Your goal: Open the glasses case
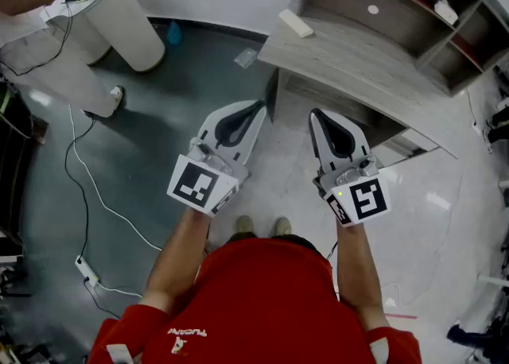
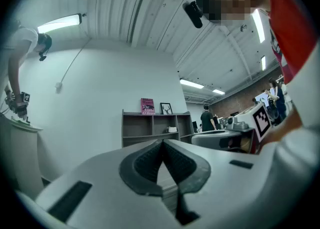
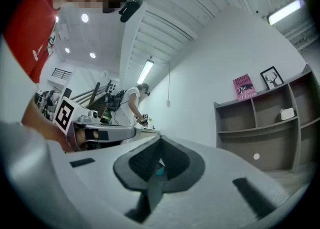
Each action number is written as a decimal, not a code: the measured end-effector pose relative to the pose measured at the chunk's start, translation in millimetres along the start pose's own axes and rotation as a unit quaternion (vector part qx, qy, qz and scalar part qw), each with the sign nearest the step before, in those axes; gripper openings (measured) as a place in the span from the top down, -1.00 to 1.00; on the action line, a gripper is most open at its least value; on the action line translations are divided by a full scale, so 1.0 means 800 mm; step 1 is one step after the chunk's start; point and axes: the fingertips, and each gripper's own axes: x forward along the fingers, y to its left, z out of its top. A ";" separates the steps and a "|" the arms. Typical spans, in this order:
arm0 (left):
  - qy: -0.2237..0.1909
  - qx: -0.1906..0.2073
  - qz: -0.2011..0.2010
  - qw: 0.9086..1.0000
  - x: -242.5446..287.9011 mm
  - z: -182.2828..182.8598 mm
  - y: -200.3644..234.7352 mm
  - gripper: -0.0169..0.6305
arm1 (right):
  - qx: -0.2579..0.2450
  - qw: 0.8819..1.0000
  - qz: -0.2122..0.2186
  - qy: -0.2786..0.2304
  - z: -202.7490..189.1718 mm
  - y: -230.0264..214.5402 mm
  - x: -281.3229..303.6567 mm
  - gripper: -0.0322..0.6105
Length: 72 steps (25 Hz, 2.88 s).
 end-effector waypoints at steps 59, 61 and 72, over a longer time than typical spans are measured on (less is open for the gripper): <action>0.069 -0.009 -0.050 0.996 0.316 -0.187 0.304 0.91 | -0.029 0.996 -0.065 0.062 -0.154 -0.257 0.307 0.89; 0.073 -0.012 -0.055 0.996 0.328 -0.197 0.318 0.91 | -0.030 0.994 -0.074 0.072 -0.165 -0.266 0.320 0.89; 0.084 -0.007 -0.039 0.996 0.396 -0.264 0.365 0.91 | -0.035 0.986 -0.080 0.140 -0.242 -0.330 0.355 0.89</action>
